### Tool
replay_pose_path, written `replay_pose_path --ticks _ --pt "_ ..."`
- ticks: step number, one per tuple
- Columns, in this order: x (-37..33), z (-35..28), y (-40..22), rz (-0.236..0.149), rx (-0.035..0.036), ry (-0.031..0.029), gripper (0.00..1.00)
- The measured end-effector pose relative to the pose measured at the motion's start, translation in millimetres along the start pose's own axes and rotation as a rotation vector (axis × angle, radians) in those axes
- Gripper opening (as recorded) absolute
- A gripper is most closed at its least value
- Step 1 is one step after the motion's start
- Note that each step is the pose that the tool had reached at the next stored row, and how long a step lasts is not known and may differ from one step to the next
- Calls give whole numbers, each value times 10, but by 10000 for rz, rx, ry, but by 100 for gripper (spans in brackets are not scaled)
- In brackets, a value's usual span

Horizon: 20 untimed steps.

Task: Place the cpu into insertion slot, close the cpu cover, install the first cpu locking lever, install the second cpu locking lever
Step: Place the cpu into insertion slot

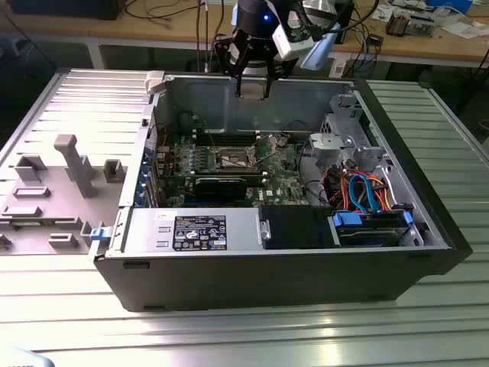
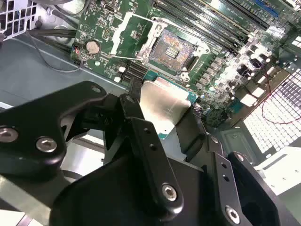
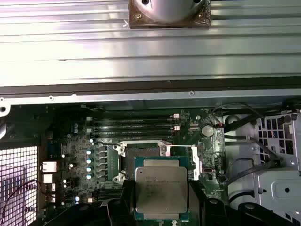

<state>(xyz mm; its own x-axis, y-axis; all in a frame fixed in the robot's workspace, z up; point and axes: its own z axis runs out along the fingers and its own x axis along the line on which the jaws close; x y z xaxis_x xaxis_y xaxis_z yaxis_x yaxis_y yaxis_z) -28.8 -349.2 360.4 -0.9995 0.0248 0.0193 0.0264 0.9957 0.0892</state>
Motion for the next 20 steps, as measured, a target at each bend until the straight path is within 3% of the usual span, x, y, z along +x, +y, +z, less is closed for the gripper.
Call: replay_pose_path --ticks 20 --pt "-1 40 -4 0 -1 0 54"
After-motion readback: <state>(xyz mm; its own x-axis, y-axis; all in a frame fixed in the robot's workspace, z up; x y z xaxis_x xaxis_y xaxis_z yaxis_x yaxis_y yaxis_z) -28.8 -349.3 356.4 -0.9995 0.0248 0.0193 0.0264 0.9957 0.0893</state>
